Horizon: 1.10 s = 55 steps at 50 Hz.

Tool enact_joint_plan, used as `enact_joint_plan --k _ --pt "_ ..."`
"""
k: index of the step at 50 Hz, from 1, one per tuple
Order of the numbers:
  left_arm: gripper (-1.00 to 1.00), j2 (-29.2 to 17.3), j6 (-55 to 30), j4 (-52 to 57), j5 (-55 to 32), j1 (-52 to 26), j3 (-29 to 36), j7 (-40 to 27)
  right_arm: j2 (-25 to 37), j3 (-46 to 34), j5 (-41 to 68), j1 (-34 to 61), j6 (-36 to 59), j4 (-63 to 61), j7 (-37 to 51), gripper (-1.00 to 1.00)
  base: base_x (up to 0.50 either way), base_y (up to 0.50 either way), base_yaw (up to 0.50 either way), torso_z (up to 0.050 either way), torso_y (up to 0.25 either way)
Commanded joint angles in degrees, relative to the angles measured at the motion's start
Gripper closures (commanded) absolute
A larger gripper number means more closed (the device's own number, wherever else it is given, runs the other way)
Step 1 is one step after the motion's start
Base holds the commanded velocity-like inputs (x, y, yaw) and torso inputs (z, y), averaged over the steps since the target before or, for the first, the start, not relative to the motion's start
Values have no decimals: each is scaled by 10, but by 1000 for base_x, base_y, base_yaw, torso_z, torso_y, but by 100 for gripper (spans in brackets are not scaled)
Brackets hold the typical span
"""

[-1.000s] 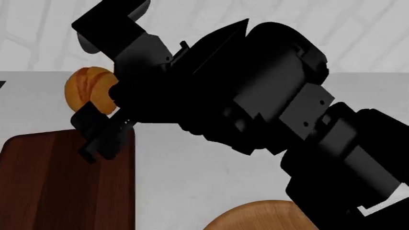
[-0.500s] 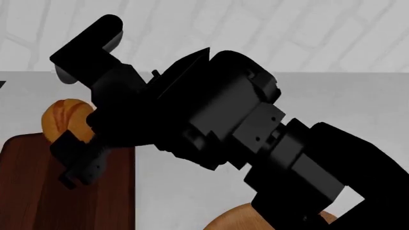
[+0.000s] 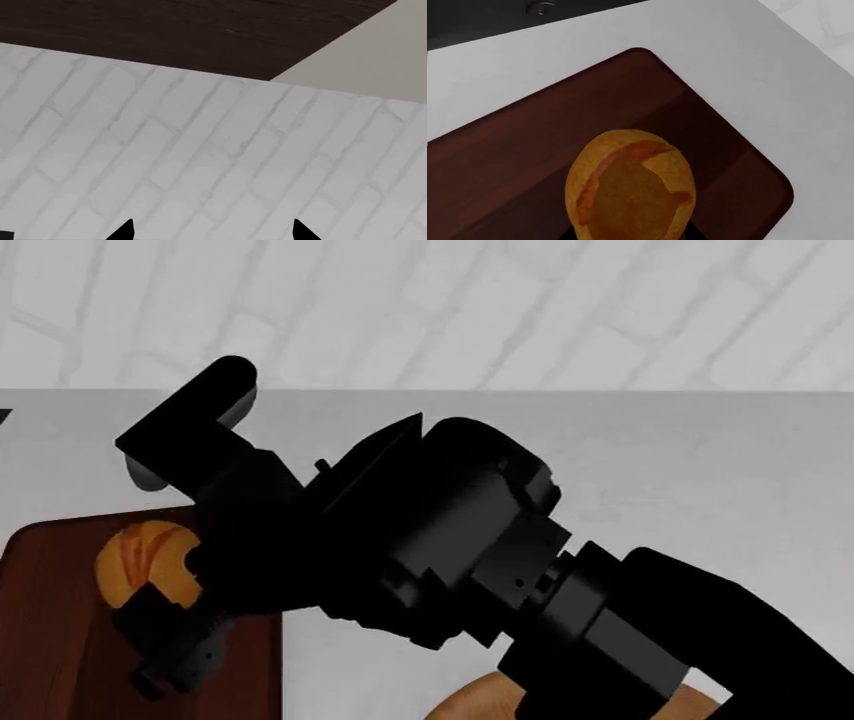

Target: Place all breads on the cutting board.

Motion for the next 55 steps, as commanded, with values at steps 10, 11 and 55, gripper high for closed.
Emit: enact_joint_plan --k 10,11,55 --pt "-100 -7 30 -1 19 17 17 11 -3 -21 -18 -21 -8 7 -12 -100 0 0 0 0 0" --pt "-100 -8 31 0 18 18 17 10 -3 -23 -18 -20 -6 6 -13 -100 0 0 0 0 0" --pt "-100 -21 41 -2 -56 15 12 -37 172 103 494 124 177 -281 500 -100 0 0 0 0 0"
